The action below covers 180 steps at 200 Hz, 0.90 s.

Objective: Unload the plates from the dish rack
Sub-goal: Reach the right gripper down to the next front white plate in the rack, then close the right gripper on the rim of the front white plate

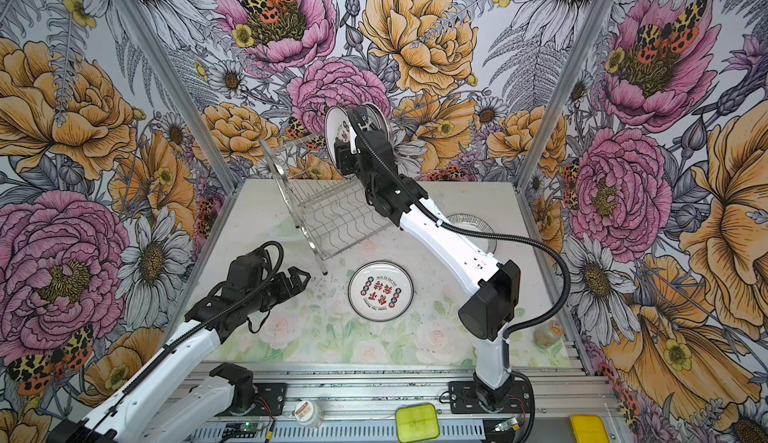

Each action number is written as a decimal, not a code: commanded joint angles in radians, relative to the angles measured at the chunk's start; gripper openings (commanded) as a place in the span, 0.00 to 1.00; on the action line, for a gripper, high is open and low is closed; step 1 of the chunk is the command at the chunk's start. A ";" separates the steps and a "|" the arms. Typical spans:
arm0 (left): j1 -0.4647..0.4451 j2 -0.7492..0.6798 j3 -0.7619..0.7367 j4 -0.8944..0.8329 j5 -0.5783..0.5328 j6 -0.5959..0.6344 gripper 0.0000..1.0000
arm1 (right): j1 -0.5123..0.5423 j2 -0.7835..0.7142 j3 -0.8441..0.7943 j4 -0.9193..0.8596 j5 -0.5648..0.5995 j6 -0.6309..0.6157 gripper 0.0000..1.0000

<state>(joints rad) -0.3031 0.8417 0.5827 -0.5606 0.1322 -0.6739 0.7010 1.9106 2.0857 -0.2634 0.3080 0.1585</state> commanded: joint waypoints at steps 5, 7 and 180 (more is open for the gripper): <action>0.025 -0.030 -0.002 -0.025 0.037 0.038 0.99 | 0.002 0.023 0.051 0.003 0.062 -0.019 0.66; 0.026 -0.030 -0.003 -0.024 0.037 0.039 0.99 | 0.002 0.024 0.051 0.004 0.066 -0.019 0.66; 0.104 -0.022 -0.002 -0.025 -0.009 0.012 0.99 | 0.002 0.102 0.097 -0.002 0.082 -0.031 0.26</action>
<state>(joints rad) -0.2108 0.8200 0.5827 -0.5804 0.1490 -0.6479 0.7010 1.9839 2.1464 -0.2722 0.3893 0.1375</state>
